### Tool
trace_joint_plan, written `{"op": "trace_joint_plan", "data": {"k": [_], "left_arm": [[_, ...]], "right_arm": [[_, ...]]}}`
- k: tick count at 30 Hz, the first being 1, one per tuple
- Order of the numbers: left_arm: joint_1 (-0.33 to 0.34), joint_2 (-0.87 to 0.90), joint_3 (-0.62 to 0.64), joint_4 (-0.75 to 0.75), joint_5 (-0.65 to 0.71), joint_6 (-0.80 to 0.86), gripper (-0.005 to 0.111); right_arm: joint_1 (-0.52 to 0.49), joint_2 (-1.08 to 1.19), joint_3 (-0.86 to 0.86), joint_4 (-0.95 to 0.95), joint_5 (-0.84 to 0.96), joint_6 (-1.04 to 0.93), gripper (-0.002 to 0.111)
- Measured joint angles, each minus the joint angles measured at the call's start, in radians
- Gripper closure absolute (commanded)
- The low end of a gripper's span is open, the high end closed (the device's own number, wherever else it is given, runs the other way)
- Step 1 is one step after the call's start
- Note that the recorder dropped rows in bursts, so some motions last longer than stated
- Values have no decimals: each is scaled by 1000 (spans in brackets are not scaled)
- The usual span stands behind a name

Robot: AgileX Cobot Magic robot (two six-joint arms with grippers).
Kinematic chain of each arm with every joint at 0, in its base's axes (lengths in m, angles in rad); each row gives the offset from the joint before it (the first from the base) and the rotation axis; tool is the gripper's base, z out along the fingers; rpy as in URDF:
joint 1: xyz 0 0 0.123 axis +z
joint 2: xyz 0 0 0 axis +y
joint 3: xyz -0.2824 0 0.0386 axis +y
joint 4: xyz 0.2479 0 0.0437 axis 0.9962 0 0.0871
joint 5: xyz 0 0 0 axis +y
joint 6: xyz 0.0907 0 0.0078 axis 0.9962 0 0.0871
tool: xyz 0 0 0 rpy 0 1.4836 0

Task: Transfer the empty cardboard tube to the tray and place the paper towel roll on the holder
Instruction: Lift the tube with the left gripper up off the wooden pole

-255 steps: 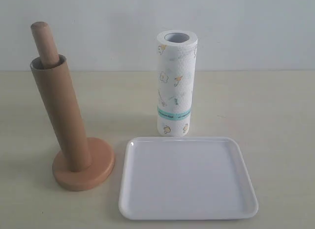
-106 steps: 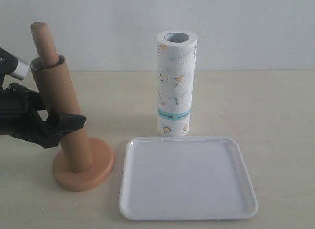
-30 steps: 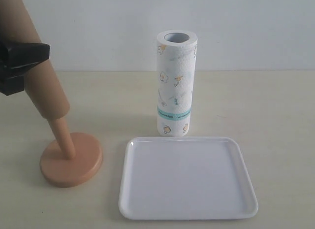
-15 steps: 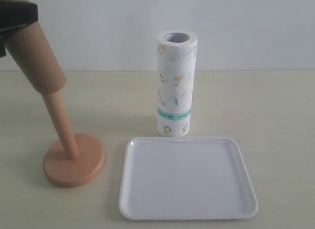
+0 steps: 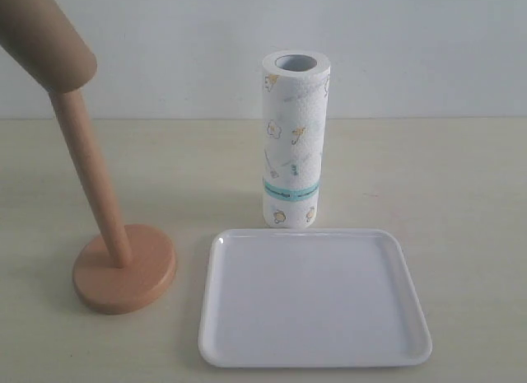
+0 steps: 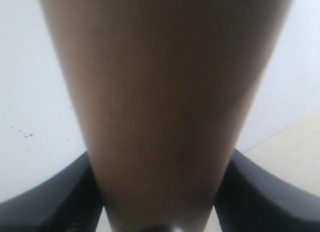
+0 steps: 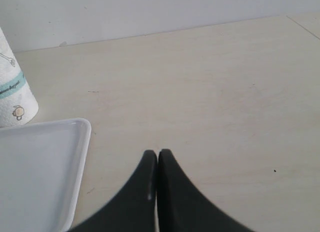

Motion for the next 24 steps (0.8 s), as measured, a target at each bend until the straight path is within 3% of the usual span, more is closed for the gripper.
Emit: {"op": "trace_joint_plan", "data": {"k": [7, 15, 24], "left_arm": [[0, -21, -60, 135, 2, -153, 103], [0, 28, -215, 572, 90, -551, 103], [0, 62, -386, 665, 233, -620, 103]], "right_arm": [[0, 0, 0, 0, 0, 0, 108], [0, 0, 0, 0, 0, 0, 108], [0, 0, 0, 0, 0, 0, 108]]}}
